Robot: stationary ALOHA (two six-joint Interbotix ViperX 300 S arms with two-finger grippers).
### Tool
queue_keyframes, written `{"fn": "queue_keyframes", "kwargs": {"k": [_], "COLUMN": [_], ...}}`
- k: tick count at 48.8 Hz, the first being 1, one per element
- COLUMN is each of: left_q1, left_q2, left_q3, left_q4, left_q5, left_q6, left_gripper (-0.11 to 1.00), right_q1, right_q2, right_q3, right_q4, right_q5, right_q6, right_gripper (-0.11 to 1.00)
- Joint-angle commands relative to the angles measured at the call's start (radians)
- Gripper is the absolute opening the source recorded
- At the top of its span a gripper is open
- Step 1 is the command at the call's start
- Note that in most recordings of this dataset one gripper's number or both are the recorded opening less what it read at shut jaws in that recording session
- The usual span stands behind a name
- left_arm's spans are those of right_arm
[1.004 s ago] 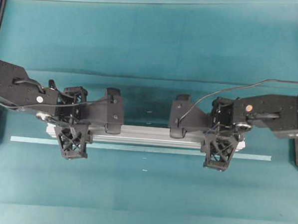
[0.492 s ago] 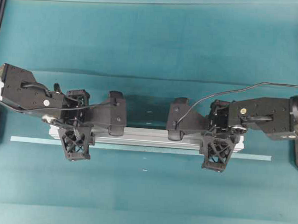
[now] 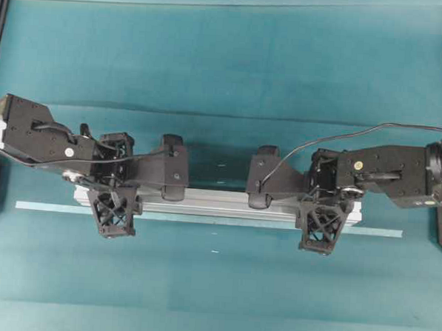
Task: Lift the metal rail with both hands and move it towards you.
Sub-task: 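Lower the rail onto the table beside the pale strip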
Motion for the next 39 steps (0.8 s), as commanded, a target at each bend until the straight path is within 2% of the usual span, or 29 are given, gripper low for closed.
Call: {"fn": "queue_keyframes", "kwargs": {"k": [1,18,35,39], "left_q1": [0.009,0.000,0.000,0.002], "left_q2": [-0.012,0.002,0.009,0.009], "left_q3": [-0.017,0.000,0.012,0.021], "left_q4": [-0.003,-0.003,-0.002,-0.002], "left_q5": [-0.043,-0.074,-0.103,-0.117], "left_q6": [-0.072,-0.091,-0.069,-0.046], "left_gripper": [0.31,0.31,0.31,0.31], "right_q1": [0.005,-0.003,-0.006,-0.006], "right_q2": [0.000,0.009,0.012,0.017], "right_q3": [-0.021,-0.020,-0.009,-0.002], "right_q4": [0.012,0.012,0.011,0.012], "right_q5": [-0.041,-0.060,-0.060,-0.060], "right_q6": [0.014,0.014,0.015,0.015], "right_gripper": [0.42,0.42,0.42,0.42]}}
